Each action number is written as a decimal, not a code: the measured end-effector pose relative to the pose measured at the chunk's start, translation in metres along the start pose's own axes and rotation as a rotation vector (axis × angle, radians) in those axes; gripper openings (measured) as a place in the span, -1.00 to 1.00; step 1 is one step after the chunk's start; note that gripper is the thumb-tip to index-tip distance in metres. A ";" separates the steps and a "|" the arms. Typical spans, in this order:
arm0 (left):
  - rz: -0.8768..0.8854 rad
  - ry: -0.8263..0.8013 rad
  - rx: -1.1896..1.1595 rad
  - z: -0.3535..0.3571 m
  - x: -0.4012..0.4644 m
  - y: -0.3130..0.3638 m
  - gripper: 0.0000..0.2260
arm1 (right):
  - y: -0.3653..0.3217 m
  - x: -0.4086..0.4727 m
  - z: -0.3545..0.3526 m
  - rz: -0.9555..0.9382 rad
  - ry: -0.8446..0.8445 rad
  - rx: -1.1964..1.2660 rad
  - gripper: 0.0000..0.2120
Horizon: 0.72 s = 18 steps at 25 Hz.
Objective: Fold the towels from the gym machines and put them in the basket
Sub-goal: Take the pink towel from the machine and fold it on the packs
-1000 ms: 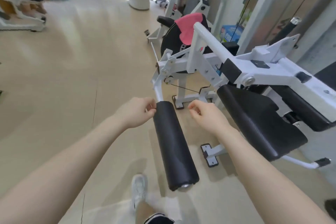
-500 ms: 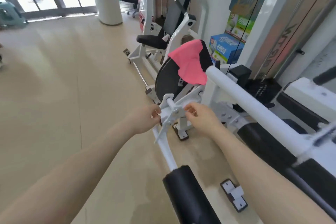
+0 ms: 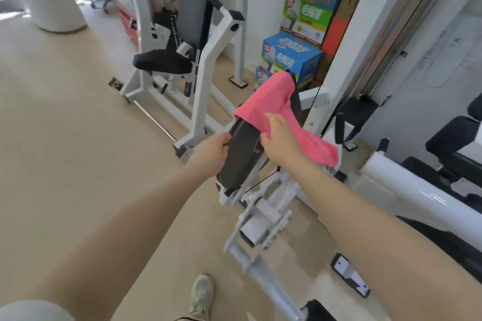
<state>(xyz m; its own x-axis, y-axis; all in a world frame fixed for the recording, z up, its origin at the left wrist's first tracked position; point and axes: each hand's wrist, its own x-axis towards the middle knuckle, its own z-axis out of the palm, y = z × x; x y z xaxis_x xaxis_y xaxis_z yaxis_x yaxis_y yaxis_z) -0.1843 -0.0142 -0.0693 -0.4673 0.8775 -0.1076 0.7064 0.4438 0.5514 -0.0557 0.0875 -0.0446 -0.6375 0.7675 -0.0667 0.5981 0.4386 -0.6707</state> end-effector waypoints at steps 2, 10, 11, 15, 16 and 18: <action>-0.008 -0.100 -0.051 -0.007 0.035 -0.012 -0.66 | -0.007 0.039 0.013 0.119 0.032 0.086 -0.49; 0.120 -0.259 0.032 0.016 0.114 -0.039 -0.68 | -0.003 0.108 0.056 0.391 0.379 0.370 -0.49; 0.145 -0.250 0.065 0.016 0.116 -0.040 -0.68 | -0.004 0.109 0.057 0.387 0.413 0.399 -0.58; 0.156 -0.254 0.071 0.019 0.123 -0.044 -0.68 | -0.013 0.106 0.052 0.367 0.500 0.426 -0.83; 0.147 -0.267 0.049 0.020 0.124 -0.045 -0.68 | -0.015 0.102 0.046 0.359 0.538 0.415 -0.90; 0.144 -0.257 -0.014 0.016 0.123 -0.047 -0.68 | -0.023 0.092 0.026 0.294 0.620 0.453 -0.93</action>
<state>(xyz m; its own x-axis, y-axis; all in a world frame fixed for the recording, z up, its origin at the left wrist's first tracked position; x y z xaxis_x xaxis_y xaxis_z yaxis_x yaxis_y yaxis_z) -0.2667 0.0761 -0.1218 -0.2117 0.9492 -0.2327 0.7475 0.3106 0.5872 -0.1407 0.1354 -0.0548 -0.0223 0.9987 0.0450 0.3608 0.0500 -0.9313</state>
